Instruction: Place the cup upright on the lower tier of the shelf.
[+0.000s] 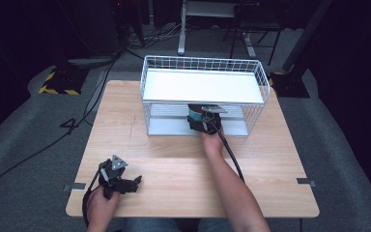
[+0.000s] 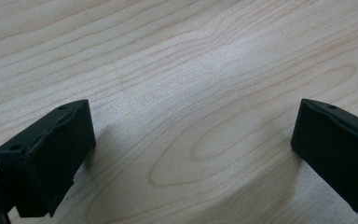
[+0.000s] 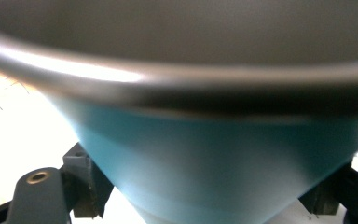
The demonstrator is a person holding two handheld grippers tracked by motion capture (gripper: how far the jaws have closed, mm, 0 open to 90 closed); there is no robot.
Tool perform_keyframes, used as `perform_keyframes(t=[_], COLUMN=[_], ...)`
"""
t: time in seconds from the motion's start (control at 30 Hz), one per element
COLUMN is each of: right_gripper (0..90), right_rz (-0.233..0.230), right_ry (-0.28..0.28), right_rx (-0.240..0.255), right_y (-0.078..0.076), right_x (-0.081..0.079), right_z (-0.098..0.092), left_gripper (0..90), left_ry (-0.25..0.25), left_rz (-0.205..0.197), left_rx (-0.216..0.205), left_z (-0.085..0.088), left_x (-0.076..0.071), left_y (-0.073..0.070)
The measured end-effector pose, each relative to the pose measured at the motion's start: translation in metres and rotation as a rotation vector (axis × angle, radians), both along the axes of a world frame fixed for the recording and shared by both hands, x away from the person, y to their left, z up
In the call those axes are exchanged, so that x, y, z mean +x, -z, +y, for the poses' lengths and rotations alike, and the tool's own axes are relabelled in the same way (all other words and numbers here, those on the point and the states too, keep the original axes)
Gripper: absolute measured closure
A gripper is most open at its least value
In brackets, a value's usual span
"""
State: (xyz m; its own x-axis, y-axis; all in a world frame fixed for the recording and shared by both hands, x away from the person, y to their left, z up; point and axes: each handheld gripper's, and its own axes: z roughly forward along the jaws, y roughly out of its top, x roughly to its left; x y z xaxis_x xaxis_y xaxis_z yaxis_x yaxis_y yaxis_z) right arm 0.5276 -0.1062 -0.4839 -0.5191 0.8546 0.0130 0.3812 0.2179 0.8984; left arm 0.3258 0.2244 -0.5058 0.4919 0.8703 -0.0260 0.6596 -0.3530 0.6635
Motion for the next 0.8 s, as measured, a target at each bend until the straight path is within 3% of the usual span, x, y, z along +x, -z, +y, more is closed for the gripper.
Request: perform_keyframes(t=[0.1,0.3,0.47,0.8], right_gripper=[20.7,9.5,9.0,9.1], right_rz=[0.000,-0.018,-0.029,-0.014], right_ry=[-0.005,0.010,0.003,-0.010], right_rx=[0.008,0.023,-0.006,-0.005], right_y=[0.000,-0.002,-0.006,-0.018], right_x=[0.000,-0.004,-0.010,-0.033], right_z=[-0.001,-0.007,-0.012,-0.031], left_gripper=[0.1,0.1,0.1,0.1], left_ry=[0.000,0.000,0.000,0.000], left_rz=[0.000,0.000,0.000,0.000], left_rx=[0.000,0.000,0.000,0.000], left_z=[0.000,0.000,0.000,0.000], left_x=[0.000,0.000,0.000,0.000], left_y=[0.000,0.000,0.000,0.000])
